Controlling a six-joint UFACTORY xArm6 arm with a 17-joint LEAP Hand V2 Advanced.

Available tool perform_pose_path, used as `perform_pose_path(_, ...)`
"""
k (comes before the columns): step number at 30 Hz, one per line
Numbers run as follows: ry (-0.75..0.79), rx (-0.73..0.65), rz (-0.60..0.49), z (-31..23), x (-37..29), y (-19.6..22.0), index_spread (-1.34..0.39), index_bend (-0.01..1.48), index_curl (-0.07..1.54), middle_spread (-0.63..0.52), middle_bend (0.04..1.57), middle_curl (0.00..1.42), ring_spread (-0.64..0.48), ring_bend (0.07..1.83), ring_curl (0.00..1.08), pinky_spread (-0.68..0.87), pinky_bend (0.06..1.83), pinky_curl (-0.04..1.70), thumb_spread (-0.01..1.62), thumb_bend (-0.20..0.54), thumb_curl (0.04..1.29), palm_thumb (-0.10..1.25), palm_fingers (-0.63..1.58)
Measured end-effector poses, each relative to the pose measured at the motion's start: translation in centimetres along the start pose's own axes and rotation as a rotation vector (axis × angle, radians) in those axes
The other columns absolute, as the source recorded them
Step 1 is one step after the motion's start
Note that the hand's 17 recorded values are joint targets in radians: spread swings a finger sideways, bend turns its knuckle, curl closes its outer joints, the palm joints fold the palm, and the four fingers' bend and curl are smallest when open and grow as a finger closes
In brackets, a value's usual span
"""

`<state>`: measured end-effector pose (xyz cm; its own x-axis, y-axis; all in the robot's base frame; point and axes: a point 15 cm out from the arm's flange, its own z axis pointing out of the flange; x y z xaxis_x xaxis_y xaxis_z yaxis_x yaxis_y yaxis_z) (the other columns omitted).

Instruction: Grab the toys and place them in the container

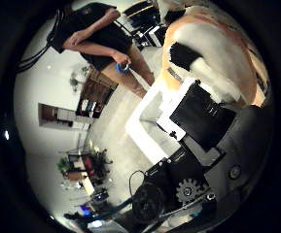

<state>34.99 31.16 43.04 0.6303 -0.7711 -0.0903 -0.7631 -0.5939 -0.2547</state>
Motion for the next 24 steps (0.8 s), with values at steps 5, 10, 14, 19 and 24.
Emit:
perform_pose_path(5, 0.01, -0.004, -0.02, 0.2, -0.4, -0.5, -0.64, 0.21, 0.77, -0.44, 0.78, 0.58, -0.36, 1.19, 0.47, -0.59, 1.03, 0.47, 1.03, -0.014, 0.39, 1.1, 1.15)
perform_pose_path(10, 0.01, -0.015, -0.027, 0.9, -0.4, -0.6, -0.65, 0.18, 0.77, -0.44, 0.75, 0.58, -0.36, 1.18, 0.47, -0.59, 1.03, 0.47, 1.07, -0.053, 0.36, 0.99, 1.12)
perform_pose_path(14, 0.009, -0.031, -0.04, 1.5, -0.2, -0.5, -0.62, 0.15, 0.73, -0.42, 0.57, 0.54, -0.35, 1.1, 0.46, -0.59, 1.11, 0.51, 1.02, -0.151, 0.25, 0.46, 0.71)
perform_pose_path(19, 0.012, -0.095, -0.066, 2.9, 0.9, 0.3, -0.57, 0.18, 0.66, -0.26, 0.46, 0.49, -0.19, 0.79, 0.36, -0.2, 0.93, 0.48, 0.89, -0.09, 0.22, 0.09, 0.13)
perform_pose_path(24, 0.005, -0.1, -0.078, 3.2, 0.8, 0.2, -0.53, 0.18, 0.56, -0.18, 0.39, 0.43, -0.08, 0.67, 0.28, 0.14, 0.86, 0.4, 0.83, -0.043, 0.25, 0.0, 0.11)
